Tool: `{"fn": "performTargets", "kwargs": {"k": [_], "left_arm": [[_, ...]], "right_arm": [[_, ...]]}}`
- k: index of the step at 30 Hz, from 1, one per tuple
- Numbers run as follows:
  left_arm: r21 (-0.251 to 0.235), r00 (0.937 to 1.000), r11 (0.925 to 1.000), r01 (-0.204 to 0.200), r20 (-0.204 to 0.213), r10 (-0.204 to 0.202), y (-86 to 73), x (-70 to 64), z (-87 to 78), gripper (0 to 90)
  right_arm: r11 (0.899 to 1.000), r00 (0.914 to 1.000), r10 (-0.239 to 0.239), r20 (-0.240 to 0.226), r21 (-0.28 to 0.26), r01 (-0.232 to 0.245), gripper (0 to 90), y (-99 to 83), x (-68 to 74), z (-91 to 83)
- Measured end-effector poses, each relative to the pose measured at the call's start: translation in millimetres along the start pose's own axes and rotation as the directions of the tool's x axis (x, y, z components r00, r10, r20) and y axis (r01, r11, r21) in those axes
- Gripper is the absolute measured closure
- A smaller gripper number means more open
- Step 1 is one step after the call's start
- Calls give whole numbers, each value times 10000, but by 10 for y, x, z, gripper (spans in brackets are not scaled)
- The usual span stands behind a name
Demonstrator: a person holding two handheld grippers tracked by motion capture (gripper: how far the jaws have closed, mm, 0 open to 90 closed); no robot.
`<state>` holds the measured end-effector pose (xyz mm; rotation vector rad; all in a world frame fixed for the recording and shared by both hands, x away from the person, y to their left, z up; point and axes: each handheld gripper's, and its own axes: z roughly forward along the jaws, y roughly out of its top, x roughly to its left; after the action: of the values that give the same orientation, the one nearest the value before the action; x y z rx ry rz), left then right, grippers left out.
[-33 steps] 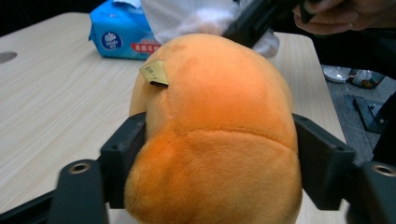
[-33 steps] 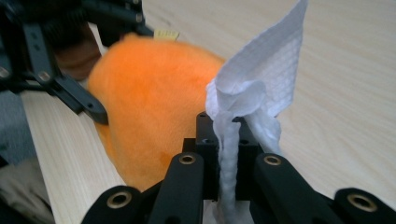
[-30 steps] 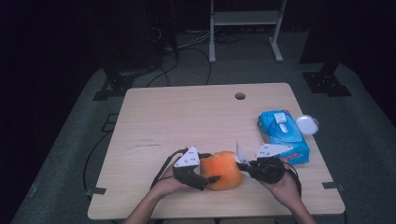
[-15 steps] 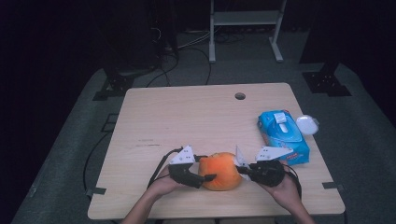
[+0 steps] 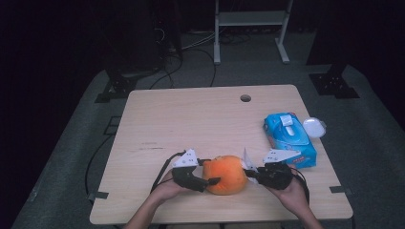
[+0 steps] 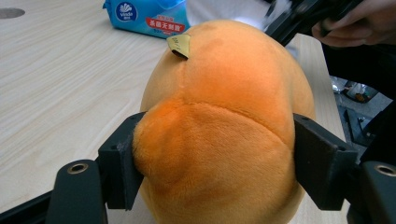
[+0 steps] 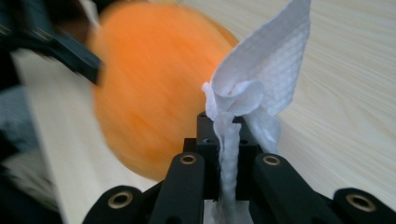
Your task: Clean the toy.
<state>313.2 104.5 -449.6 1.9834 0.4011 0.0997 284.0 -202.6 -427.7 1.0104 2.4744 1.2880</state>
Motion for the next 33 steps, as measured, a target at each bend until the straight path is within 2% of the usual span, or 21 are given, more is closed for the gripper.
{"fn": "performTargets", "kwargs": {"k": [2, 5, 6, 7, 9, 13, 14, 15, 16, 17, 18, 19, 20, 22, 24, 26, 27, 30, 31, 32, 33], "left_arm": [[27, 10000, 10000, 15, 40, -15, -10, 6, -13, 264], [37, 9999, 9999, 130, 69, -130, -33, 23, -38, 260], [-1, 9998, 9998, 184, 76, -184, -42, 26, -41, 259], [-34, 9998, 9998, 184, 87, -184, -48, 29, -38, 259], [26, 9998, 9999, 154, 79, -155, -43, 32, -30, 259], [124, 10000, 9999, 2, 74, -2, -32, 16, -24, 259], [133, 10000, 9999, -59, 52, 58, -37, 6, -30, 259], [133, 10000, 9999, -59, 52, 58, -37, 6, -30, 259], [133, 10000, 9999, -87, 37, 87, -40, 2, -30, 259], [112, 10000, 9999, -84, 47, 83, -41, -5, -20, 259], [106, 9999, 9999, -93, 50, 92, -41, -8, -18, 258], [106, 9999, 9999, -93, 50, 92, -41, -8, -18, 258], [117, 9999, 9999, -90, 56, 89, -43, -9, -18, 258], [127, 9999, 9999, -96, 61, 96, -44, -13, -15, 257], [136, 9999, 9998, -138, 43, 137, -40, -21, -11, 256], [89, 9999, 9999, -103, 79, 103, -47, -14, -10, 255], [89, 9999, 9999, -103, 79, 103, -47, -14, -10, 255], [90, 9999, 9999, -148, 78, 147, -45, -20, -6, 254], [90, 9999, 9999, -148, 78, 147, -45, -20, -6, 255], [103, 9999, 9998, -150, 78, 149, -46, -22, -7, 254], [103, 9999, 9998, -150, 78, 149, -46, -22, -7, 254]], "right_arm": [[9996, 9995, -40, 300, 295, 31, 850, -41, -8, 18], [9999, 9994, -71, 352, -95, 74, 850, -19, 19, -22], [9982, 9998, 16, 182, -593, -6, 846, 26, 46, -57], [9982, 9998, 16, 182, -593, -6, 846, 26, 46, -57], [9985, 9998, -44, 205, -549, 55, 839, 36, 52, -30], [9993, 9981, 331, 519, 134, -338, 843, -53, -40, 44], [9988, 9981, 490, 360, -112, -487, 843, -60, -54, 16], [9988, 9981, 490, 360, -112, -487, 843, -60, -54, 16], [9983, 9984, 475, 311, -367, -463, 843, -35, -39, -17], [9932, 9986, 526, -92, -1038, -533, 842, 27, -6, -80], [9924, 9987, 491, -134, -1124, -503, 840, 51, 11, -89], [9924, 9987, 491, -134, -1124, -503, 840, 51, 11, -89], [9962, 9992, 365, -142, -785, -375, 833, 40, 18, -40], [9985, 9989, 470, -65, -284, -472, 834, -17, -17, 25], [9982, 9983, 576, -11, -140, -576, 837, -33, -38, 28], [9971, 9983, 575, -44, -493, -577, 843, -5, -32, -35], [9971, 9983, 575, -44, -493, -577, 843, -5, -32, -35], [9907, 9967, 462, -674, -1247, -543, 842, 103, 17, -94], [9907, 9967, 462, -674, -1247, -543, 842, 103, 17, -94], [9946, 9973, 445, -581, -909, -496, 844, 80, 7, -38], [9946, 9973, 445, -581, -909, -496, 844, 80, 7, -38]]}}
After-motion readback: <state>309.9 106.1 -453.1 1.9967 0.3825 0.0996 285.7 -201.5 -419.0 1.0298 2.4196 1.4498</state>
